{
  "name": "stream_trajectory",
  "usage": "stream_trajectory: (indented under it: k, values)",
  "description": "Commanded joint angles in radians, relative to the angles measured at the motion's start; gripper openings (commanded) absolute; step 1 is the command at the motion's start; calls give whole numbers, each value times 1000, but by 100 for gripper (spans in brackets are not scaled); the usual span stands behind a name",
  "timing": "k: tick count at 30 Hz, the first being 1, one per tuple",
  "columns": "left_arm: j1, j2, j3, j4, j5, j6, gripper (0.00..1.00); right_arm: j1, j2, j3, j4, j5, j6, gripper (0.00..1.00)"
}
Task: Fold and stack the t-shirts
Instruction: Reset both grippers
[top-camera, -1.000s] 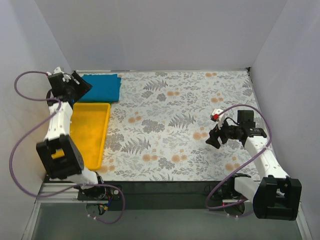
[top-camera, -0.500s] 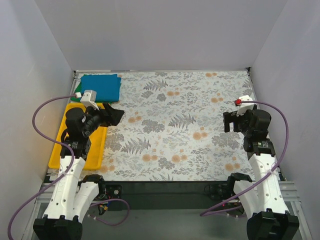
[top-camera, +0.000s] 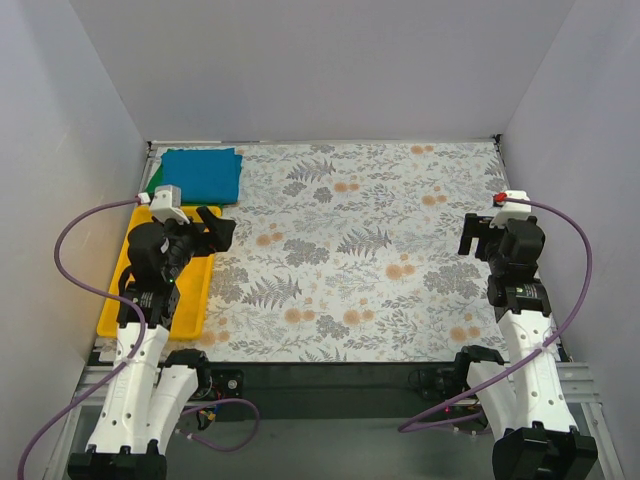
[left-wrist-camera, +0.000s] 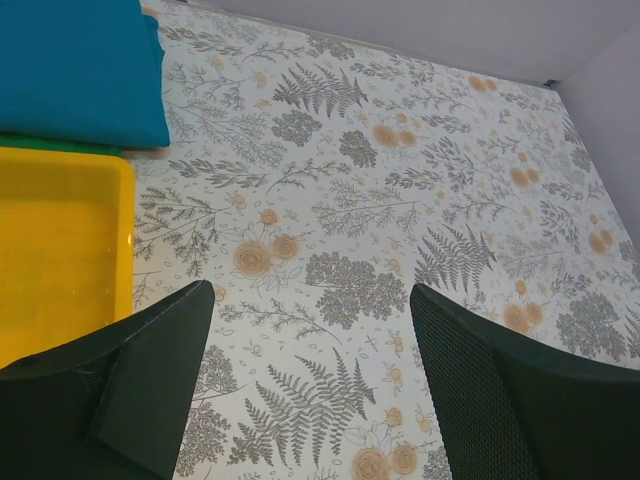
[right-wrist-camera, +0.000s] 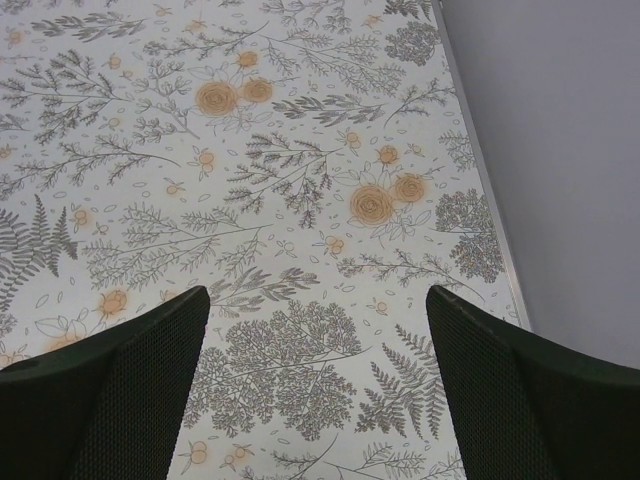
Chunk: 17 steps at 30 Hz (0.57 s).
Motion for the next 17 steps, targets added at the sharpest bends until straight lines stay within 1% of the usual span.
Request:
stream_trajectory:
  k: [1,13,17]
  values:
    - [-3,-17,-13,-24,-43,8,79,-3,-14,-14,44,46,34,95]
    - [-3,0,-7,-29,-47,15,79,-2,8,-17,55,32,37,95]
    - [-3,10,7,-35,-55,24,79,-3,20,-14,58,6,20,98]
